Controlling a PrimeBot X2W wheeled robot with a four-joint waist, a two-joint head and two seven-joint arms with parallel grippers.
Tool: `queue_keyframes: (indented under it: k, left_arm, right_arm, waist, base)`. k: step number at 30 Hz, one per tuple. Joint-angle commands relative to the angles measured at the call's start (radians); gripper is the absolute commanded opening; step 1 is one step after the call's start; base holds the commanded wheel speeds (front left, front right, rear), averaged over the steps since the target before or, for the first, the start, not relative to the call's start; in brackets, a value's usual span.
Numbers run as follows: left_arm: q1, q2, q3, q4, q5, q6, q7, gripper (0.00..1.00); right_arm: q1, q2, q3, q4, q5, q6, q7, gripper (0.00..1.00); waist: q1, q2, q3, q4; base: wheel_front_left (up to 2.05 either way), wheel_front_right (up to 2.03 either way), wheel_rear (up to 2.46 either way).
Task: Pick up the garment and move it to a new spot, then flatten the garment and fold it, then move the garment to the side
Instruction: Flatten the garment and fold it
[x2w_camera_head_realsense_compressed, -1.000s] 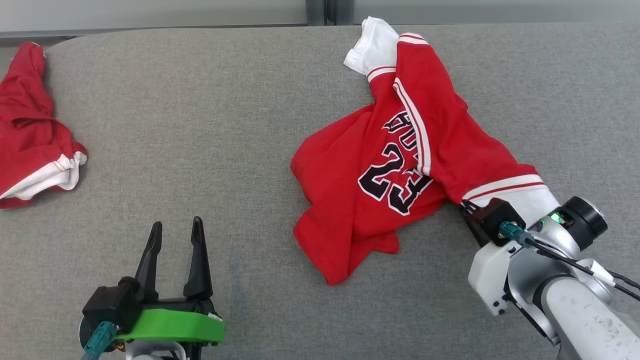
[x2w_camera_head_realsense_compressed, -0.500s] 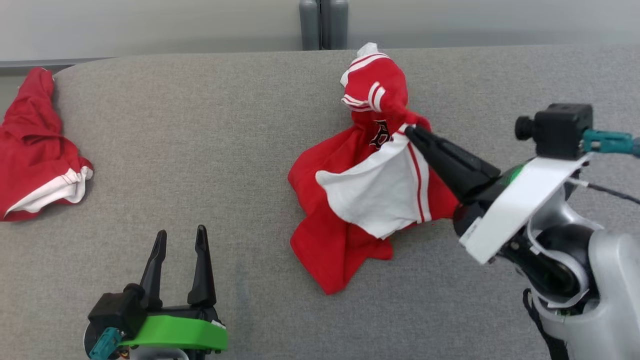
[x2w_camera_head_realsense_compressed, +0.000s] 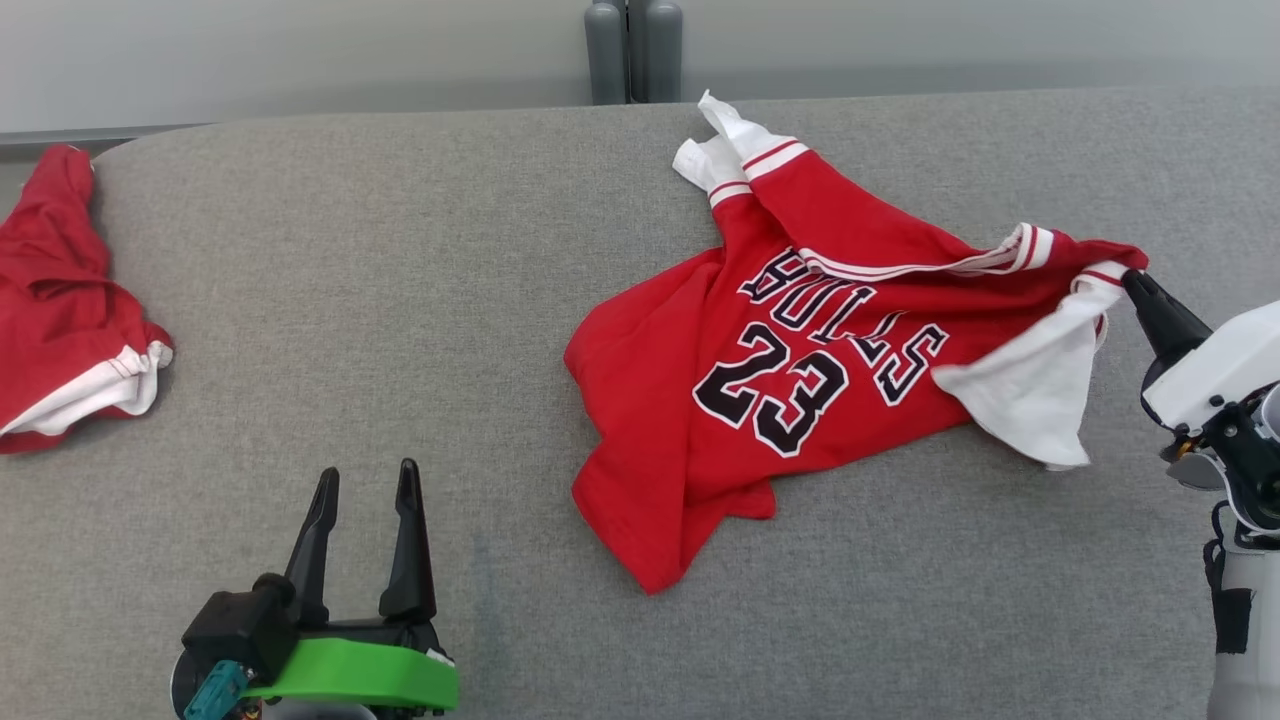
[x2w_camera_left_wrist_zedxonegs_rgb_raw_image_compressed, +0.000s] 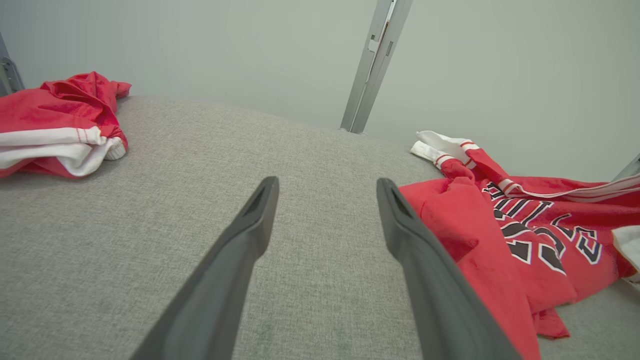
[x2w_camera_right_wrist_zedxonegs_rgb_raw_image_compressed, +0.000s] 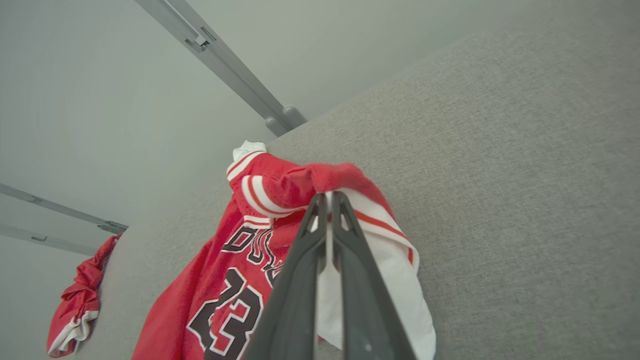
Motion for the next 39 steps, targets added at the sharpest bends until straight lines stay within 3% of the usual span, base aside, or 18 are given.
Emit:
queue_keyframes:
  k: [1,7,8,9,10,15,18,29,39]
  left_arm:
    - [-0.007,0.003,0.0,0.002,0.01,-0.004,0.0,1.0]
    - [-0.02,0.003,-0.002,0.009,0.019,-0.011,0.0,1.0]
    - [-0.02,0.003,-0.003,0.009,0.021,-0.011,0.0,1.0]
    - [-0.02,0.003,-0.004,0.008,0.022,-0.011,0.0,1.0]
    - [-0.019,0.003,-0.005,0.009,0.022,-0.01,0.0,1.0]
    - [-0.004,0.003,-0.006,0.005,0.021,-0.006,0.0,1.0]
    - [0.011,0.003,-0.002,0.005,0.016,0.0,0.0,1.0]
    - [0.069,0.003,0.018,-0.006,0.015,0.007,0.0,1.0]
    - [0.109,0.003,0.03,-0.012,0.031,0.003,0.0,1.0]
  right_arm:
    - [0.003,-0.021,-0.003,0.03,-0.028,0.001,-0.022,0.0]
    - [-0.012,-0.111,0.011,0.198,-0.124,0.001,-0.162,0.0]
    - [-0.012,-0.139,0.028,0.219,-0.165,0.001,-0.213,0.2]
    - [-0.012,-0.153,0.047,0.238,-0.189,0.001,-0.252,0.47]
    - [-0.011,-0.163,0.064,0.265,-0.214,0.001,-0.291,1.0]
    - [0.003,-0.267,0.165,0.32,-0.364,0.0,-0.492,1.0]
    - [0.023,-0.273,0.187,0.32,-0.422,0.0,-0.606,1.0]
    - [0.221,-0.161,0.246,0.193,-0.549,0.0,-0.886,1.0]
    - [0.439,-0.046,0.3,-0.061,-0.58,0.0,-0.905,1.0]
  waist:
    - [0.0,0.0,0.006,-0.004]
    - [0.0,0.0,0.012,-0.003]
    - [0.0,0.0,0.013,-0.003]
    - [0.0,0.0,0.013,-0.003]
    - [0.0,0.0,0.011,-0.003]
    - [0.0,0.0,0.007,-0.003]
    - [0.0,0.0,-0.003,-0.004]
    - [0.0,0.0,-0.058,-0.029]
    - [0.0,0.0,-0.096,-0.036]
  base:
    - [0.0,0.0,0.0]
    - [0.0,0.0,0.0]
    - [0.0,0.0,0.0]
    - [0.0,0.0,0.0]
    - [0.0,0.0,0.0]
    - [0.0,0.0,0.0]
    - [0.0,0.0,0.0]
    - [0.0,0.0,0.0]
    - [0.0,0.0,0.0]
